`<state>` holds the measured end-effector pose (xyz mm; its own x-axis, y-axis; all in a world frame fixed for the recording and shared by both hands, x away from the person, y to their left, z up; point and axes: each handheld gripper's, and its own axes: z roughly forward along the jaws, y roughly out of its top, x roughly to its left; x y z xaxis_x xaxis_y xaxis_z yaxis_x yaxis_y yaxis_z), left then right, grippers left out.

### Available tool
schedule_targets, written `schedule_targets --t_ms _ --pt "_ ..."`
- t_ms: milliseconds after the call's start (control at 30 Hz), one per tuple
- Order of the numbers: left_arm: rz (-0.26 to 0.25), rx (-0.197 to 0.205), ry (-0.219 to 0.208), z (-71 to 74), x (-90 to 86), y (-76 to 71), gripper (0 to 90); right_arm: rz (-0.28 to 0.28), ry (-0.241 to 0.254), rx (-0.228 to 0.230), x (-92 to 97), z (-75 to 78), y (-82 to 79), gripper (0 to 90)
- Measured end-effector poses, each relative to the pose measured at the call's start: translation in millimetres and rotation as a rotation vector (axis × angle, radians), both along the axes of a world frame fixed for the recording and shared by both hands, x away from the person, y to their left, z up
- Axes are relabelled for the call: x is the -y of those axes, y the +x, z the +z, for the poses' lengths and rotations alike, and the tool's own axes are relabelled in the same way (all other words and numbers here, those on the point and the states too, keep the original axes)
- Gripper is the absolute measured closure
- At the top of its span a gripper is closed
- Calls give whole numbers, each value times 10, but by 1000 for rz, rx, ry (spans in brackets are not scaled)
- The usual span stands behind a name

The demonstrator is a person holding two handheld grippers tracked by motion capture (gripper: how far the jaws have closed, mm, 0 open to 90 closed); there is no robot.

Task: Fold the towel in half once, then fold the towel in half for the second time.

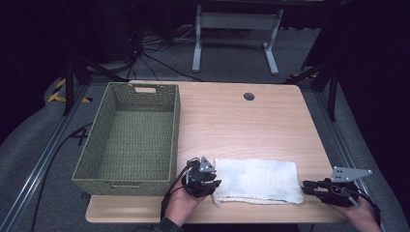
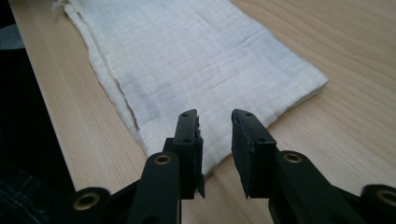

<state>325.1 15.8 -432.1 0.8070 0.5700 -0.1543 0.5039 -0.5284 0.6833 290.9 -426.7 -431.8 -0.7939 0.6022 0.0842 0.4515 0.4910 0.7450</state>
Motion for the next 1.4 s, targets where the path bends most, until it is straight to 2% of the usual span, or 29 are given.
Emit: schedule_targets --t_ms 33,100,133,200,233,300,400,567,733,900,1067,1133,1200,1233,1267,1333,1400 --pt "9 10 2 11 36 49 673 -10 -5 12 -27 17 66 707" --pt "6 14 13 19 60 88 667 -13 -5 14 -37 21 89 707" --pt "23 14 16 22 97 143 656 -25 -12 14 -68 22 170 707" --pt "27 20 22 20 119 193 655 -27 -14 15 -77 20 197 707" --pt "45 16 28 17 151 260 656 -45 -23 18 -99 13 285 708" --pt "48 19 34 14 167 303 656 -47 -22 12 -105 13 315 710" --pt "81 29 37 -8 228 419 657 -60 -32 15 -132 14 456 721" --pt "106 33 76 -35 265 592 659 -85 -53 26 -151 -2 665 731" --pt "136 29 88 -72 263 708 659 -118 -65 7 -123 -47 865 734" --pt "140 15 113 -132 260 766 661 -124 -75 -27 -98 -127 939 730" --pt "131 -6 143 -213 277 776 662 -102 -76 -55 -118 -200 960 751" --pt "115 -5 146 -209 277 779 687 -95 -75 -60 -120 -200 956 799" --pt "108 -6 141 -211 282 780 759 -83 -69 -58 -129 -204 945 846" --pt "97 -24 132 -209 293 779 811 -81 -69 -59 -131 -203 944 859" --pt "99 -21 140 -204 303 770 831 -79 -72 -56 -133 -201 942 865" --pt "98 -12 148 -198 315 765 844 -77 -78 -51 -137 -198 940 869" --pt "103 -10 135 -183 316 772 854 -88 -96 -36 -134 -185 944 873"
